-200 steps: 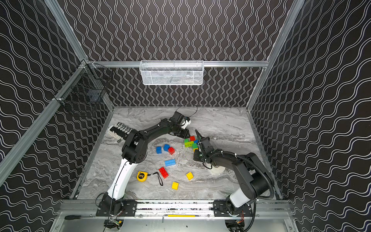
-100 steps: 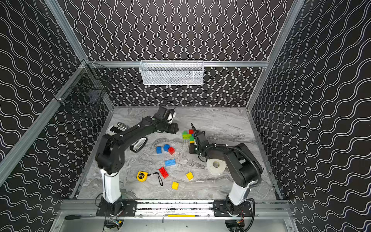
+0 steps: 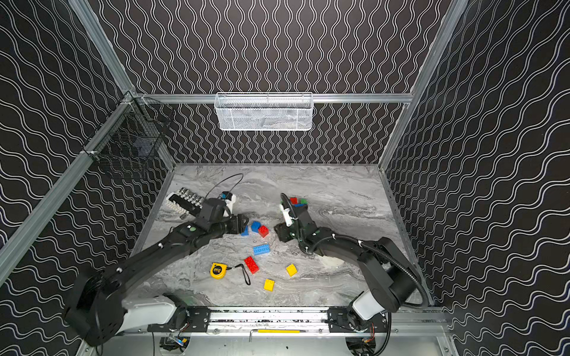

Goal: Assemble a fork with lego
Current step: Adjust the lego brick at the center of the board, then pick up the lego brick from the center of the board.

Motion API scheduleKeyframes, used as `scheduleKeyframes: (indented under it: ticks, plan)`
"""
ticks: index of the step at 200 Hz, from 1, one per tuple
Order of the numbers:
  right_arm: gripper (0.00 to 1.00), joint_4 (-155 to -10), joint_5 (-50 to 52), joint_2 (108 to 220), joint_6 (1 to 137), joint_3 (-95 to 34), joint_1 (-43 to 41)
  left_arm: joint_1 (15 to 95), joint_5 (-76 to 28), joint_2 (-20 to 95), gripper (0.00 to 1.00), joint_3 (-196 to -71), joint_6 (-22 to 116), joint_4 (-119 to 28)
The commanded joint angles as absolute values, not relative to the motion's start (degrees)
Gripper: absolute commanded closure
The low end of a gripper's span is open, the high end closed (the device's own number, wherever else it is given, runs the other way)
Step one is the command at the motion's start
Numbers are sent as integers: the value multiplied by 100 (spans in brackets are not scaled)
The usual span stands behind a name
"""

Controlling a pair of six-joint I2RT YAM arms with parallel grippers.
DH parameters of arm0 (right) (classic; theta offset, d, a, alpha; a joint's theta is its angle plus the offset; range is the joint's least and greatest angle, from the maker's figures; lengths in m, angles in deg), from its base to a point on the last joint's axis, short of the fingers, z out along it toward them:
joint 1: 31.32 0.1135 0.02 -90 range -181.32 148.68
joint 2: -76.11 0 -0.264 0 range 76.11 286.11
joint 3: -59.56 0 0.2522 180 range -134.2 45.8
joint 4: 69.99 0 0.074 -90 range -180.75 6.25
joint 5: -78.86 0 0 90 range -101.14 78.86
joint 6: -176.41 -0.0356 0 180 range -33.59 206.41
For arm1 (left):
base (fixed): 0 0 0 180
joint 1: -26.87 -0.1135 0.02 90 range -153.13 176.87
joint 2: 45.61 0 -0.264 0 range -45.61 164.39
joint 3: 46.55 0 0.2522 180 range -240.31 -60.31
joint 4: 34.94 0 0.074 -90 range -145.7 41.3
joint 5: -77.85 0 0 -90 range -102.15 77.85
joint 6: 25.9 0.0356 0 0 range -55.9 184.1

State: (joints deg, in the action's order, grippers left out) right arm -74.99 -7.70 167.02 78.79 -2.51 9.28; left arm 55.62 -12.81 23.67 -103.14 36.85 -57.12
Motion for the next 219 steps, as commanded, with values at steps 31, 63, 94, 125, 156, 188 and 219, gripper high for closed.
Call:
scheduleKeyframes:
  ticks: [31, 63, 94, 125, 156, 188, 219]
  plan:
    - [34, -8905, -130, 18121, 9076, -2256, 1272, 4417, -1953, 1378, 36, -9335, 3003, -4933]
    - [35, -9993, -857, 18956, 8490, -3709, 1628, 3490, -2625, 1114, 36, -8983, 2716, -4799]
    - [39, -10706, -1566, 19509, 6773, -4695, 2092, 2836, -3081, 1072, 36, -8796, 2546, -4722]
    - [40, -10932, -2167, 19882, 6056, -5174, 2402, 2385, -3445, 1065, 36, -8684, 2475, -4631]
    - [35, -11055, -2178, 20143, 5986, -5391, 2423, 2344, -3499, 1043, 36, -8747, 2632, -4769]
    - [37, -11148, -2130, 20319, 5977, -5584, 2423, 2342, -3601, 1142, 36, -8677, 2574, -4581]
    - [41, -11396, -2107, 20570, 6025, -5901, 2423, 2344, -3682, 1226, 36, -8680, 2560, -4514]
